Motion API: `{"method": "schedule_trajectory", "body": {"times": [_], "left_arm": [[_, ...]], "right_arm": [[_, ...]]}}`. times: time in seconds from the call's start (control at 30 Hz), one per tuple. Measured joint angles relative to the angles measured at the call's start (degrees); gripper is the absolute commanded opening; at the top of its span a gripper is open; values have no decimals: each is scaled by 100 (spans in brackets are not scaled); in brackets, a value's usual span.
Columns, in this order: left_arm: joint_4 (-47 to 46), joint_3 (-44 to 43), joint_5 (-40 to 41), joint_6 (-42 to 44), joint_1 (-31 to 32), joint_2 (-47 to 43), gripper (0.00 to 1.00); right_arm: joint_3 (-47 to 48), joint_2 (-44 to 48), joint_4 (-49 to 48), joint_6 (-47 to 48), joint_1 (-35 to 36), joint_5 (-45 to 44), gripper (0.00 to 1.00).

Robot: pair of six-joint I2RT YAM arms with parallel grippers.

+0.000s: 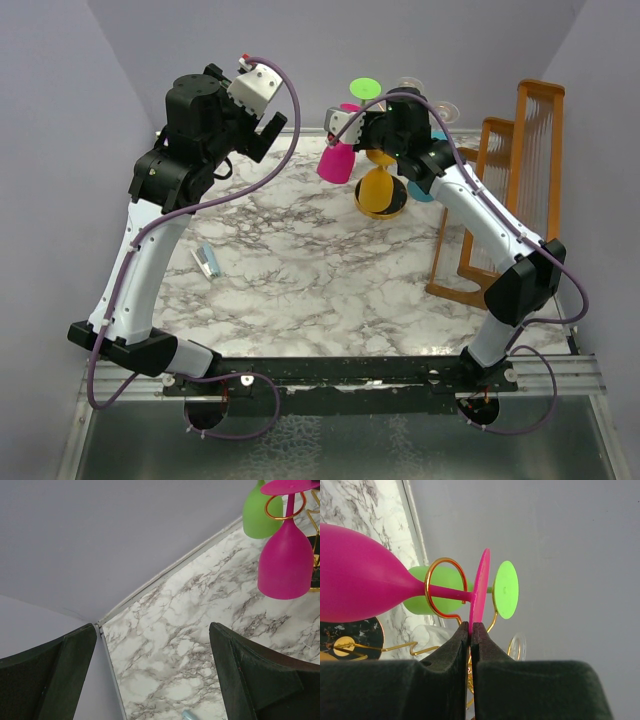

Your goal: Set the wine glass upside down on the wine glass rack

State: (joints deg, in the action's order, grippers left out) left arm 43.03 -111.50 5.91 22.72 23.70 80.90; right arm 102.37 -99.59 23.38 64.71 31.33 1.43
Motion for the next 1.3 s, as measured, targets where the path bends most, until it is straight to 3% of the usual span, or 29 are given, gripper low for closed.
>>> {"method": "schedule_trajectory", "body": {"times": [1.3], "left_arm": [[4,0,-33,20,0,37,99]], "right_arm": [[-48,0,317,-48,24,140,15]]}}
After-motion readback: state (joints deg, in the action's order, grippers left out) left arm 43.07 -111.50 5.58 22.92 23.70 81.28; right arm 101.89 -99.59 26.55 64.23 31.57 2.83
